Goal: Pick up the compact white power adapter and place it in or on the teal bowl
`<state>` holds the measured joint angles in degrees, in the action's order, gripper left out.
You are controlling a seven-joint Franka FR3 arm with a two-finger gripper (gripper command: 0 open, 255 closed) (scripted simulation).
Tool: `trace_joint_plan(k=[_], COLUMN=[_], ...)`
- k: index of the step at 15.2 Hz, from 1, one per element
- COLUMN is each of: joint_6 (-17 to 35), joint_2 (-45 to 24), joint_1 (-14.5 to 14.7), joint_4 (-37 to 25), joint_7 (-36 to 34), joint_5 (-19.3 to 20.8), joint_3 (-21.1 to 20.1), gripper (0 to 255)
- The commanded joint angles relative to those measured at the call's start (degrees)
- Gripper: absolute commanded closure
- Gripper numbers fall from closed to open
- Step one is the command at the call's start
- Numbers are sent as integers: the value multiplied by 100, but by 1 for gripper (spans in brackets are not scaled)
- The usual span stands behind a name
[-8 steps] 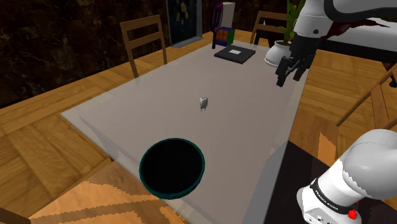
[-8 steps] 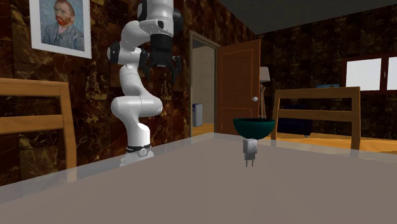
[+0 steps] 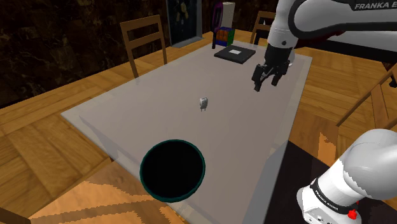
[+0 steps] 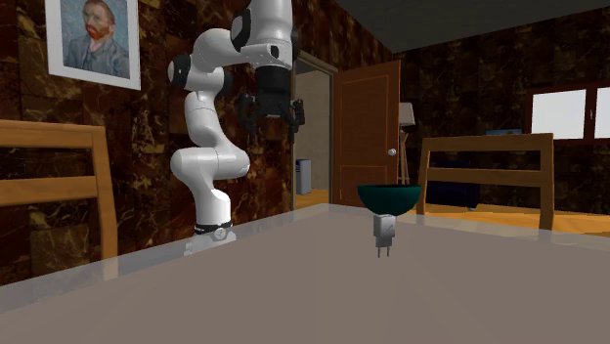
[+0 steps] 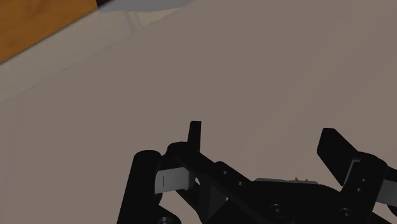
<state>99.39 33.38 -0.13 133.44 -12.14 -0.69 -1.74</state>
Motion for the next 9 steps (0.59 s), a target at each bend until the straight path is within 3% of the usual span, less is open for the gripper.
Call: trace_joint_plan(k=[1, 9], joint_6=[325, 1360], joint_2=[-361, -1912], joint_1=[31, 112], joint_4=[-77, -701], joint_7=[-159, -775], joint_5=[-41, -11], joint_3=[-115, -508], gripper=[0, 0])
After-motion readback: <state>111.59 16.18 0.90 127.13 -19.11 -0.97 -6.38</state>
